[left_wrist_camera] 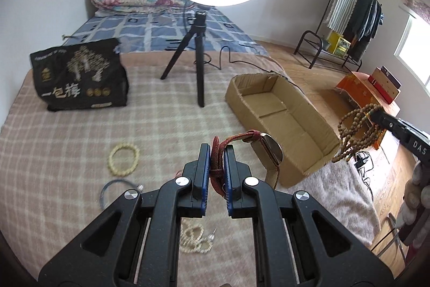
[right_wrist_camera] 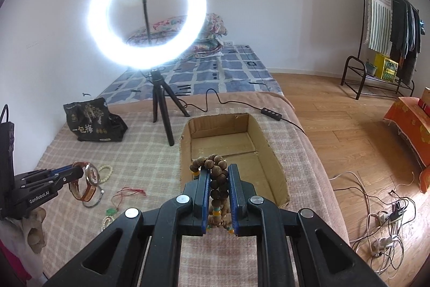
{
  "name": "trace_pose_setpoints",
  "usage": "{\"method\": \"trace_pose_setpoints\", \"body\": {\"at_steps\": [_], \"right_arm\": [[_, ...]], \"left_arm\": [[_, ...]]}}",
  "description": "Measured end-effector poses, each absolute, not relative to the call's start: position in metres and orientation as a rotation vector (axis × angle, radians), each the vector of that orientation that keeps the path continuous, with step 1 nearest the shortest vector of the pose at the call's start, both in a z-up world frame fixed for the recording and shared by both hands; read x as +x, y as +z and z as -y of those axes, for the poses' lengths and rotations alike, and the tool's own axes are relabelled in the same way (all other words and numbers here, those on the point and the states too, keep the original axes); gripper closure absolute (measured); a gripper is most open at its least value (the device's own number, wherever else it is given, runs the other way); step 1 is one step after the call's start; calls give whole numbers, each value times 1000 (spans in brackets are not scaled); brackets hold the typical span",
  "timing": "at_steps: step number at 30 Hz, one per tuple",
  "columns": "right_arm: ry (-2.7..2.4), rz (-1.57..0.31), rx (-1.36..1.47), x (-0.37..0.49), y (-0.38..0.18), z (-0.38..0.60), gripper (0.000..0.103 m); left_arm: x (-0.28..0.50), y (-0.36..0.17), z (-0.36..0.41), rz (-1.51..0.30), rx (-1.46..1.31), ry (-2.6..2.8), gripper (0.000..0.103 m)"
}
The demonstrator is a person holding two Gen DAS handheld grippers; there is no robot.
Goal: Organize jewelry
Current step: 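Lift and carry the watch with left gripper while right gripper carries the beads to the box, then open right gripper to drop the beads while left gripper releases the watch into the box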
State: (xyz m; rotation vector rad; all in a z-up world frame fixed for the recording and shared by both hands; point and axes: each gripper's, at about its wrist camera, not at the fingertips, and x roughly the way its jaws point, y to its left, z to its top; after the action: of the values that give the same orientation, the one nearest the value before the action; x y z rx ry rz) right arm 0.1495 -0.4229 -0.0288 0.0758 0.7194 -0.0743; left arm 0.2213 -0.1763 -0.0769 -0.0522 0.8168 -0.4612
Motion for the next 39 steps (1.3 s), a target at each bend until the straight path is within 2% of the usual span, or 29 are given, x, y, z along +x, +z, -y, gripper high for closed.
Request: {"method": "trace_pose_setpoints", "body": {"at_steps": [16,31,33,37,39], "right_arm": [[-81,-751,80,193,-59,457,92],[-72,-796,109,213,-91,473,92],[-74,-798,113,213,-94,474,91],[-77,-796,105,211,-95,472,77],[-80,-793,98,209,-95,471,71]], "left_arm": [[297,-92,262,-836,-50,-516,95],[324,-112,298,-833,-15,-498,95],[325,-111,299,-830,-16,-499,93],[325,-109,300,-816,-15,-507,81],[323,-105,300,-796,-11,-501,63]]}}
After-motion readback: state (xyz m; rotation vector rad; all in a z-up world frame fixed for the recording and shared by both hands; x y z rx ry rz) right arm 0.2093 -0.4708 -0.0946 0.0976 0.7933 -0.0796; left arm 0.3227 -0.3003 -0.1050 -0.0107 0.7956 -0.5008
